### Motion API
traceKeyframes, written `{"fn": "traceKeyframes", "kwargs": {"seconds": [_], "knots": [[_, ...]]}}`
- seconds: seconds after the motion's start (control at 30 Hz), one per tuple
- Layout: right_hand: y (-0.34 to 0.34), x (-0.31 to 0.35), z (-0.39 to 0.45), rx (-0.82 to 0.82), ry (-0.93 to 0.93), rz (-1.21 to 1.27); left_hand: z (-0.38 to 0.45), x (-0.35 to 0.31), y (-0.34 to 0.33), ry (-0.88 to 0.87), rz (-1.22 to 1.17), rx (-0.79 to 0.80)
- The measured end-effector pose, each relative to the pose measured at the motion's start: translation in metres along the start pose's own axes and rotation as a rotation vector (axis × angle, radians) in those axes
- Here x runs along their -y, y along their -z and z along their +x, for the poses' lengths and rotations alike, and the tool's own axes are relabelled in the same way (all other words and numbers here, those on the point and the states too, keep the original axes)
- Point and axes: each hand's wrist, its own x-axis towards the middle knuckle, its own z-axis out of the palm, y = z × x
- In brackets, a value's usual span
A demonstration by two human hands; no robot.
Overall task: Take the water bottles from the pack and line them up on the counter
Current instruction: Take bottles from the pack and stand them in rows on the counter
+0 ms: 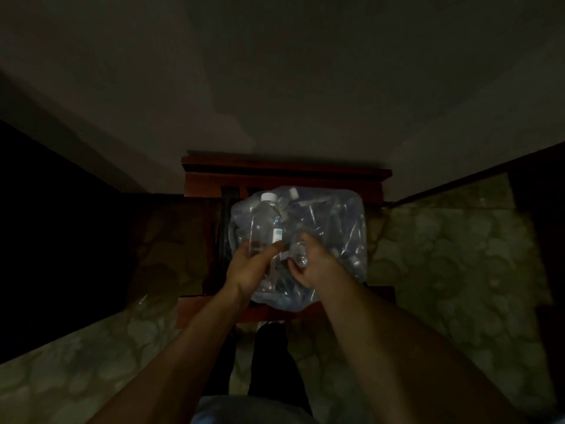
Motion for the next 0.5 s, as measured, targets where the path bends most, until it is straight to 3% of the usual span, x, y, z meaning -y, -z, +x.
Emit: {"fn": "traceKeyframes", "kwargs": {"seconds": [0.23,0.5], "knots": [[0.01,0.017,-0.054,0.168,-0.1,-0.197,-0.011,-0.025,0.001,0.0,-0.024,-0.079],[0.018,0.034,-0.115,0.198,0.11,-0.351,-0.02,-0.073,0.035,-0.06,0.061,-0.242]]}}
